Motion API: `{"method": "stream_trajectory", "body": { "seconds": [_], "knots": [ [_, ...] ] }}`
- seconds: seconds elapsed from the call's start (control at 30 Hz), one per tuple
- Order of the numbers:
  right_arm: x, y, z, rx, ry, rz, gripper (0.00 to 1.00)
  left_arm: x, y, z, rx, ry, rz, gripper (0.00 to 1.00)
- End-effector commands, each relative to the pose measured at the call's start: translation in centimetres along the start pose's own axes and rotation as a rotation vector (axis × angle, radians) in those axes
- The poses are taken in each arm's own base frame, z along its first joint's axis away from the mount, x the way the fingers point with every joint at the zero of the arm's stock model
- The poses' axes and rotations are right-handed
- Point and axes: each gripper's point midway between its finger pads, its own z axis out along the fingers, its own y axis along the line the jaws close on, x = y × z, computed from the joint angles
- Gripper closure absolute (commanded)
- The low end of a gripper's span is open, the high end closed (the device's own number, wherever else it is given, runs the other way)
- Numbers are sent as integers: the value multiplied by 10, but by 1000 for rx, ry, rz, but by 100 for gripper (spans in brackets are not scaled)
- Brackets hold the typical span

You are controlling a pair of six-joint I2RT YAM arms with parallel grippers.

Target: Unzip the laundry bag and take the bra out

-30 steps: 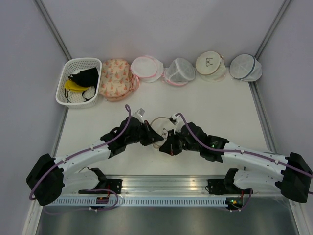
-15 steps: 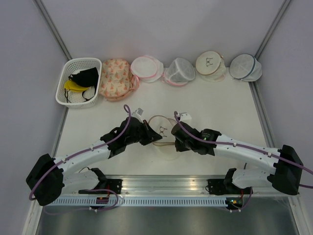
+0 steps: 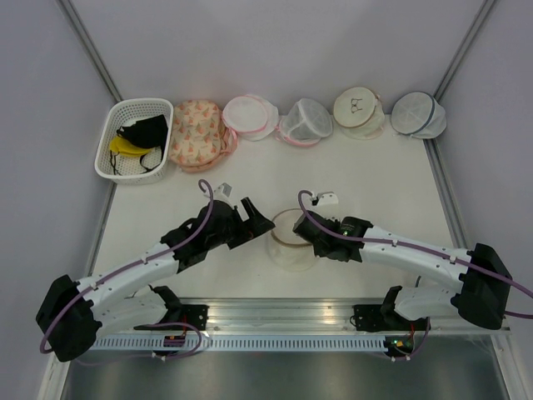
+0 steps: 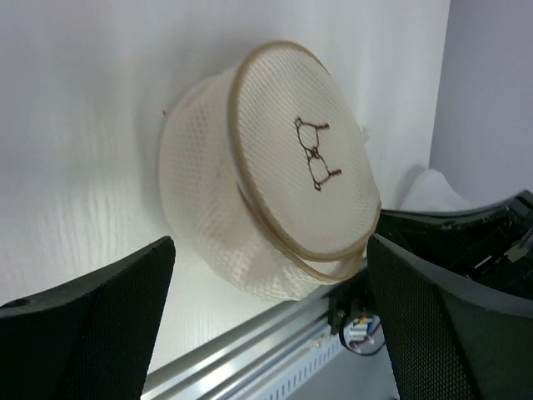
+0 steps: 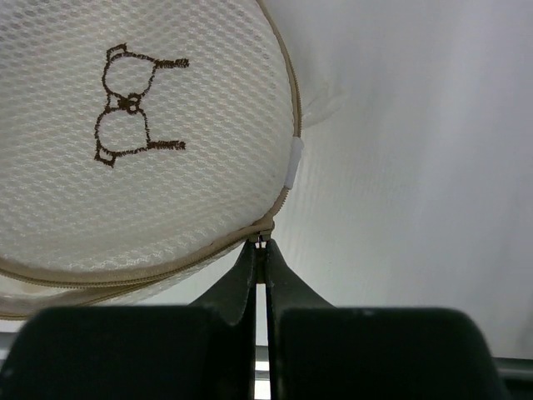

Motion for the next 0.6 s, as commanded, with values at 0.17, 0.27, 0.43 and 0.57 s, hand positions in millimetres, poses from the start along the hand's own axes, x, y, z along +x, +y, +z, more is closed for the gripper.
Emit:
{"method": "stream_trajectory", "body": {
  "seconds": [0.17, 0.27, 0.43, 0.57],
  "knots": [
    [6, -28, 5, 126, -16, -10, 100, -3, 28, 12, -73, -49, 66, 2],
    [9, -26, 8, 122, -9, -9, 100, 19, 21, 30, 12, 48, 59, 5],
    [16, -22, 14, 99, 8, -15, 100, 36, 2, 39, 188, 97, 10, 7],
    [22, -20, 19, 85, 16, -17, 100, 29, -23, 34, 332, 54, -8, 9]
  ]
}}
